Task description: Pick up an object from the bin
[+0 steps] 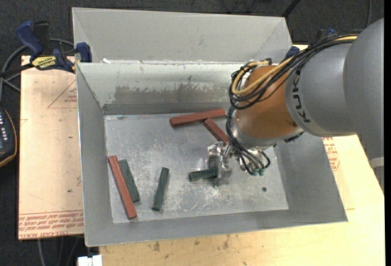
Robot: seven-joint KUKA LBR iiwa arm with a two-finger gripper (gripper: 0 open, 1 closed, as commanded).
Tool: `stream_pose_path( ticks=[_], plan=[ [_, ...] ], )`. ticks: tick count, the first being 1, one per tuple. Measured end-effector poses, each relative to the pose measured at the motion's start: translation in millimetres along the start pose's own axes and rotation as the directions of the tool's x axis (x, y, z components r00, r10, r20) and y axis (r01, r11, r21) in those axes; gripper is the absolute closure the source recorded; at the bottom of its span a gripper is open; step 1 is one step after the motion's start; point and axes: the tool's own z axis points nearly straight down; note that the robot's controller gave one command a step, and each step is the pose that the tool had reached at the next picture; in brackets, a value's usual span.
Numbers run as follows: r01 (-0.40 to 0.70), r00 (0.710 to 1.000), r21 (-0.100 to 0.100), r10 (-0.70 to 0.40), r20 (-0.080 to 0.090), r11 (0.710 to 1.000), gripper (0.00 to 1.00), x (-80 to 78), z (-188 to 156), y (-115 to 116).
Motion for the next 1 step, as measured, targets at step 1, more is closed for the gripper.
stream_pose_path(
  ticks=[1],
  plan=[
    [-0.013,1.000,0.001,0.013,0.010,1.000,1.00,-3.0,-195.0,-11.3]
  ],
)
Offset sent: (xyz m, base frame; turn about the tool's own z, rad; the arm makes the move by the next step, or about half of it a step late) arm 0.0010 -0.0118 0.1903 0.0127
